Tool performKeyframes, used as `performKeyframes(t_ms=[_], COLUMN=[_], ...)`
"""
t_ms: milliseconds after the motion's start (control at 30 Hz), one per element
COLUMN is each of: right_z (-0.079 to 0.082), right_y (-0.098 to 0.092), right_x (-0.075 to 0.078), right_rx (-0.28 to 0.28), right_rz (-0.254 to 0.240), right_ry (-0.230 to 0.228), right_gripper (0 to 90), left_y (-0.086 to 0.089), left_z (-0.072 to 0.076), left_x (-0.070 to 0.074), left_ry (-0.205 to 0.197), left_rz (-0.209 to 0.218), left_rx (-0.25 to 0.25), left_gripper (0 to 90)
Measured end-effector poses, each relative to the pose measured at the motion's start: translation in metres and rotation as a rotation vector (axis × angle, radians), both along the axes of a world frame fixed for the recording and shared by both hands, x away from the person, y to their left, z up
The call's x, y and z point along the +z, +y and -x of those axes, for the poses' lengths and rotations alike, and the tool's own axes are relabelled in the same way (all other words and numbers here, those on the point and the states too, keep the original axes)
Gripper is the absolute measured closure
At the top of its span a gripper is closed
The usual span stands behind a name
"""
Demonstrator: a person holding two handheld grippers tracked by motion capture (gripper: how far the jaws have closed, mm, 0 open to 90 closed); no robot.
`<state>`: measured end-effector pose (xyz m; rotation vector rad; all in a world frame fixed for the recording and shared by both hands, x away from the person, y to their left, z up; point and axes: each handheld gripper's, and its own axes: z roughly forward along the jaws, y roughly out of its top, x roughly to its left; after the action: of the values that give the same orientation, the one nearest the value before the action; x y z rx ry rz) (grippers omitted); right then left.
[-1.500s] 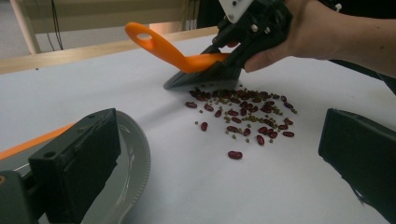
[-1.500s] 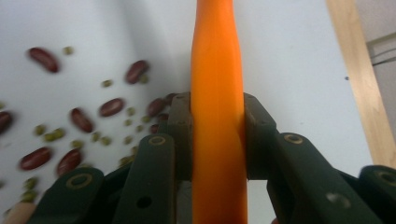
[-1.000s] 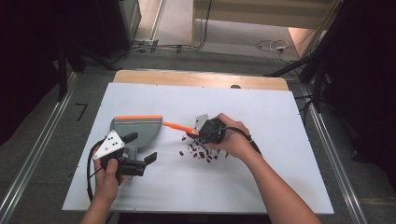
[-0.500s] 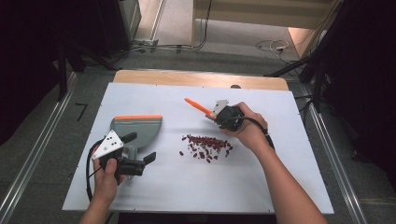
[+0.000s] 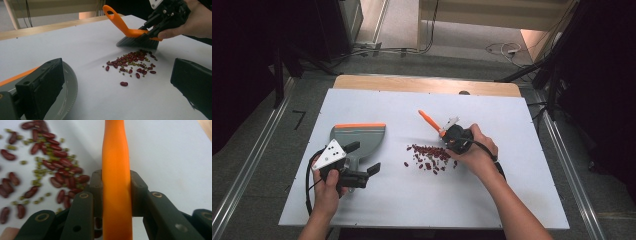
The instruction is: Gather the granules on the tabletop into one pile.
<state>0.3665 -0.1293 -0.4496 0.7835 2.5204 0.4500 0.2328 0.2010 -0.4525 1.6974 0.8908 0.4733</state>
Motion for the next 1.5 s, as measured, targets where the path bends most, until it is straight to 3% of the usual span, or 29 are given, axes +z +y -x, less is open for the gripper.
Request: performKeyframes(t_ms=[133, 233, 367, 400, 433, 533, 567, 600, 667, 800, 833, 967, 1000, 1133, 1300, 1467, 1500], right_z=[0.009, 0.01, 0.011, 0.011, 0.016, 0.024, 0.024, 0.028, 0.03, 0.03, 0.03, 0.021, 0.016, 0.008, -0.007, -0.013, -0.016], right_y=[0.007, 0.005, 0.007, 0.007, 0.015, 0.031, 0.031, 0.046, 0.058, 0.084, 0.084, 0.099, 0.103, 0.102, 0.076, 0.053, 0.041], right_x=[0.0, 0.008, 0.022, 0.022, 0.034, 0.043, 0.043, 0.045, 0.044, 0.033, 0.033, 0.016, 0.008, -0.001, -0.008, -0.012, -0.014], right_rx=[0.03, 0.054, 0.052, 0.052, 0.063, 0.096, 0.096, 0.116, 0.1, 0.094, 0.094, 0.012, -0.025, -0.079, -0.176, -0.228, -0.261], right_rz=[0.012, -0.017, -0.019, -0.019, -0.065, -0.146, -0.146, -0.234, -0.297, -0.372, -0.372, -0.426, -0.445, -0.452, -0.462, -0.483, -0.497], right_ry=[-0.007, 0.012, -0.06, -0.06, -0.057, 0.007, 0.007, 0.088, 0.15, 0.247, 0.247, 0.372, 0.423, 0.431, 0.439, 0.438, 0.448], right_gripper=[68.6, 68.7, 68.7, 68.7, 68.7, 68.8, 68.8, 68.7, 68.7, 68.7, 68.7, 68.7, 68.7, 68.8, 68.2, 67.7, 67.4], left_y=[0.0, 0.0, 0.001, 0.002, 0.003, 0.003, 0.003, 0.003, 0.003, 0.006, 0.006, 0.007, 0.008, 0.007, 0.006, 0.004, 0.004], left_z=[0.0, 0.0, 0.001, 0.001, 0.0, 0.0, 0.0, 0.001, 0.001, 0.002, 0.002, 0.002, 0.002, 0.002, 0.002, 0.002, 0.002], left_x=[0.0, 0.0, 0.001, 0.001, 0.001, 0.001, 0.001, 0.002, 0.002, 0.002, 0.002, 0.002, 0.002, 0.002, 0.001, 0.001, 0.0], left_ry=[0.001, -0.001, -0.003, -0.003, -0.003, -0.005, -0.005, -0.007, -0.008, -0.009, -0.009, -0.009, -0.01, -0.008, -0.008, -0.001, -0.002], left_rz=[0.0, 0.001, 0.002, 0.004, 0.007, 0.006, 0.006, 0.008, 0.008, 0.01, 0.01, 0.012, 0.013, 0.01, 0.012, 0.006, 0.005], left_rx=[-0.001, 0.0, -0.001, 0.003, 0.007, 0.009, 0.009, 0.009, 0.01, 0.012, 0.012, 0.013, 0.014, 0.013, 0.006, 0.008, 0.006], left_gripper=[0.0, 0.0, 0.0, 0.0, 0.0, 0.0, 0.0, 0.0, 0.0, 0.0, 0.0, 0.0, 0.0, 0.0, 0.0, 0.0, 0.0])
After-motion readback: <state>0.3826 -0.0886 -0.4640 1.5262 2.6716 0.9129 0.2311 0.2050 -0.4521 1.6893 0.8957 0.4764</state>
